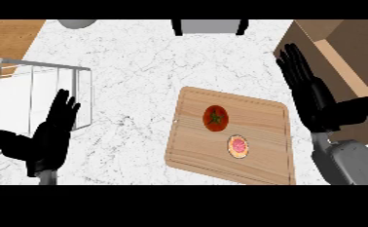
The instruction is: Pick the cupcake from the cutting board and place it in the cardboard box
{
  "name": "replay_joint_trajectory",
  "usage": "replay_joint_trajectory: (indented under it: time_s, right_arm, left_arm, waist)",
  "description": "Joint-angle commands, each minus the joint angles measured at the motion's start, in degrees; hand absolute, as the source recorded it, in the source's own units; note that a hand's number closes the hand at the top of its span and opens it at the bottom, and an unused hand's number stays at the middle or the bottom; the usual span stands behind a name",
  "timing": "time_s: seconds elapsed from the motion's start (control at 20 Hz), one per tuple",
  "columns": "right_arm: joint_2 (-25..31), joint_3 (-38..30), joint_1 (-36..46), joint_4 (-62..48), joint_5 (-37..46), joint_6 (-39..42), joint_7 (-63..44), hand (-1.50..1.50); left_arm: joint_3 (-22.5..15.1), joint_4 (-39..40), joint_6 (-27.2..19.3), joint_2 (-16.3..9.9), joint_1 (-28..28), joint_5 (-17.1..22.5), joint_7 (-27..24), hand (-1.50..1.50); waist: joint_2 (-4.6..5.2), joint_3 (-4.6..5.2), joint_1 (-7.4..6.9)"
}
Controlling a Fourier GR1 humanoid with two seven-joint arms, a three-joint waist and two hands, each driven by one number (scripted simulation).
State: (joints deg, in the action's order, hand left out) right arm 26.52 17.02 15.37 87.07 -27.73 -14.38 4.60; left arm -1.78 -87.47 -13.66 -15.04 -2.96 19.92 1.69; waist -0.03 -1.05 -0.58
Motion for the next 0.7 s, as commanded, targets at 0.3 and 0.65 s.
replay_joint_trajectory:
  time_s: [0.3,0.65]
  right_arm:
    - [16.82,-4.91,-17.45,-8.14,15.47,-6.83,5.11,1.5]
    - [6.36,-9.17,-28.39,-0.22,14.74,-16.37,18.04,-1.5]
  left_arm:
    - [-1.5,-3.81,-1.18,2.04,1.99,-3.58,-2.12,0.0]
    - [-0.4,-6.0,0.14,2.59,5.22,-6.15,4.24,0.0]
  waist:
    - [0.79,2.03,3.97]
    - [-0.49,0.98,2.34]
